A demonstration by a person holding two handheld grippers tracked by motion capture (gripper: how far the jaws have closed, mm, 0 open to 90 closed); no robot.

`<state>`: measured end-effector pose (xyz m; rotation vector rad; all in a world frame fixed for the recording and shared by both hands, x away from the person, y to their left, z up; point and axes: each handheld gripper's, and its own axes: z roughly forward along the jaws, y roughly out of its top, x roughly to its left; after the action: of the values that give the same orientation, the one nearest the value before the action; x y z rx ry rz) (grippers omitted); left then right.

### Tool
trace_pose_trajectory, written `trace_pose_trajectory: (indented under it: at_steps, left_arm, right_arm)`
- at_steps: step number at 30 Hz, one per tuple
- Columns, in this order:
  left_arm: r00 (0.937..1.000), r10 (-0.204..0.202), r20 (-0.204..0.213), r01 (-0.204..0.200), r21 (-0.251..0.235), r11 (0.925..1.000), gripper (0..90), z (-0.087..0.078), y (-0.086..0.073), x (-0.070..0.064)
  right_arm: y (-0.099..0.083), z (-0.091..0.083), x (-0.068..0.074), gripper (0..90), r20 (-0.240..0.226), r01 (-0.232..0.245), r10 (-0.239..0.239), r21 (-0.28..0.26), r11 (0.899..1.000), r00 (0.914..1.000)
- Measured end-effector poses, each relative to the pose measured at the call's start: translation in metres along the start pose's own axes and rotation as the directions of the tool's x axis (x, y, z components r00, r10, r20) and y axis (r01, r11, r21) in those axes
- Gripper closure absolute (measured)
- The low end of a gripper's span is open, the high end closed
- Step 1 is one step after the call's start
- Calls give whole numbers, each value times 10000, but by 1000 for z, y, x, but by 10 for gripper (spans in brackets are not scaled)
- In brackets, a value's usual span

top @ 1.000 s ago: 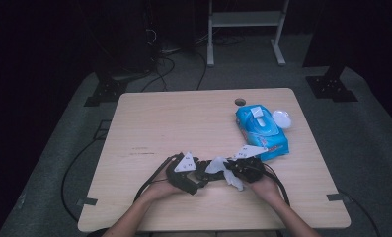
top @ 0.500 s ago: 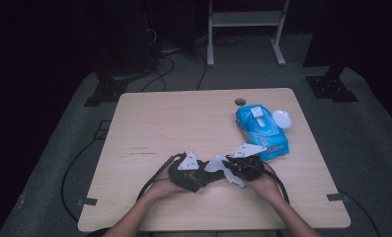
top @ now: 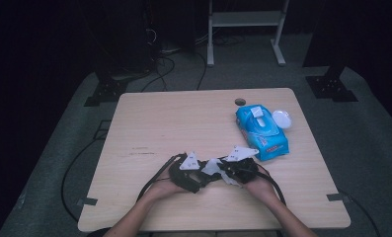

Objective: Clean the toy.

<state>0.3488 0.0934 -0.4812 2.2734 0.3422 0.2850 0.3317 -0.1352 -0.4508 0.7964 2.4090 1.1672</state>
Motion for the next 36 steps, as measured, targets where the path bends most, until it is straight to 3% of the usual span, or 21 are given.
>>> trace_pose_trajectory:
  at_steps: [2, 6, 8, 9, 10, 14, 17, 19, 21, 22, 26, 27, 30, 34, 36]
  left_arm:
    - [10000, -72, 10, 72, 54, 10000, 240, 0, 1, 0]
    - [10000, 35, 12, -35, 84, 10000, 256, 1, 2, 0]
    - [10000, 35, 29, -36, 92, 10000, 257, 0, 1, 1]
    - [10000, 50, 1, -50, 83, 10000, 257, 0, 1, 0]
    - [10000, 49, -2, -49, 91, 9999, 257, 0, 1, 0]
    - [10000, 44, -23, -44, 58, 10000, 257, 0, 1, 0]
    - [9999, 74, -86, -73, 82, 9999, 257, 0, 2, -1]
    - [9999, 113, -117, -112, 75, 9999, 257, 1, 2, -2]
    - [9999, 80, -141, -79, 58, 10000, 257, 1, 3, -3]
    - [9998, 123, -155, -121, 121, 9999, 257, 1, 3, -2]
    - [9999, 70, -140, -68, 173, 9998, 257, -1, 2, -1]
    - [9998, 61, -162, -59, 162, 9999, 257, -2, 1, 0]
    - [9998, 21, -174, -19, 145, 9999, 257, -2, 1, 0]
    - [9997, 42, -228, -39, 160, 9999, 257, -1, 1, -1]
    - [9996, 67, -268, -63, 174, 9998, 257, -1, 2, -2]
  right_arm:
    - [1, 1, 3, 831, -179, -8, 6, -101, 9999, 9998]
    - [5, 11, 22, 831, -1354, 155, -187, -248, 9996, 9906]
    - [6, 13, 28, 834, -1192, 609, -630, -213, 9979, 9909]
    - [7, 13, 27, 835, -1279, 616, -632, -161, 9980, 9898]
    - [7, 11, 22, 836, -1229, 537, -544, -92, 9985, 9909]
    - [1, 0, 0, 842, 8, 231, -231, 110, 9997, 9997]
    - [0, -3, -5, 844, 91, -81, 80, 89, 9999, 9999]
    - [2, 0, 1, 844, -288, 77, -75, 78, 9999, 9996]
    - [7, 9, 15, 844, -1256, 269, -262, 43, 9996, 9917]
    - [10, 14, 22, 843, -1507, 424, -411, 50, 9991, 9877]
    - [18, 26, 34, 843, -1975, 627, -605, 49, 9980, 9784]
    - [18, 26, 33, 843, -1952, 673, -652, 46, 9977, 9786]
    - [16, 20, 22, 843, -1207, 600, -578, 155, 9981, 9910]
    - [7, 6, -2, 843, -304, -29, 38, 299, 9996, 9995]
    - [5, 1, -5, 844, -347, -198, 211, 371, 9991, 9992]
